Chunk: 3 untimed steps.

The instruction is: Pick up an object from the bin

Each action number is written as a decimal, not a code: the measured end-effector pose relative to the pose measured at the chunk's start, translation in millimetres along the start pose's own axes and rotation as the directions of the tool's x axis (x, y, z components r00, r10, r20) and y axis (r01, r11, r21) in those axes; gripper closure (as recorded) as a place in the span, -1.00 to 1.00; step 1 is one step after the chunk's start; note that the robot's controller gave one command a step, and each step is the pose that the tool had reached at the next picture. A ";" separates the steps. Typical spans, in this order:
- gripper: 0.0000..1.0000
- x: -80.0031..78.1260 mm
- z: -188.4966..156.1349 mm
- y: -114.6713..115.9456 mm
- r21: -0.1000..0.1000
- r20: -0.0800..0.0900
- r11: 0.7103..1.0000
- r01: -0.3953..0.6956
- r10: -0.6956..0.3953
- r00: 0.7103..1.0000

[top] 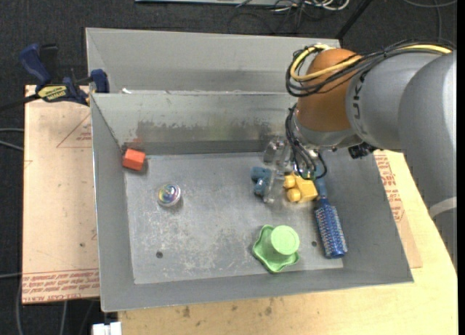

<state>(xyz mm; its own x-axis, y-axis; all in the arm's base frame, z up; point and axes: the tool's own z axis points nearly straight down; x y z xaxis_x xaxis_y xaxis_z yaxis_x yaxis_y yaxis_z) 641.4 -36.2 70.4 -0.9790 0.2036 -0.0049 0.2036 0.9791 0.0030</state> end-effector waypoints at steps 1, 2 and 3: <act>1.00 0.2 -0.3 -1.7 0.002 -0.001 1.000 -0.002 0.002 1.000; 1.00 32.7 -129.9 5.1 0.000 0.005 1.000 0.003 -0.003 1.000; -1.00 34.0 -124.7 4.6 0.002 -0.002 1.000 0.003 -0.003 1.000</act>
Offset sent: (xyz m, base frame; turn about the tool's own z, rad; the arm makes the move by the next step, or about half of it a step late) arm 0.0000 0.0000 0.0000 0.0000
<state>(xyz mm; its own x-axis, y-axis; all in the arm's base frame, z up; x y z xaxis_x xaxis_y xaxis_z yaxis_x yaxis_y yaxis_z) 608.4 -25.0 195.0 -0.9796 0.2007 -0.0031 0.2007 0.9796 0.0009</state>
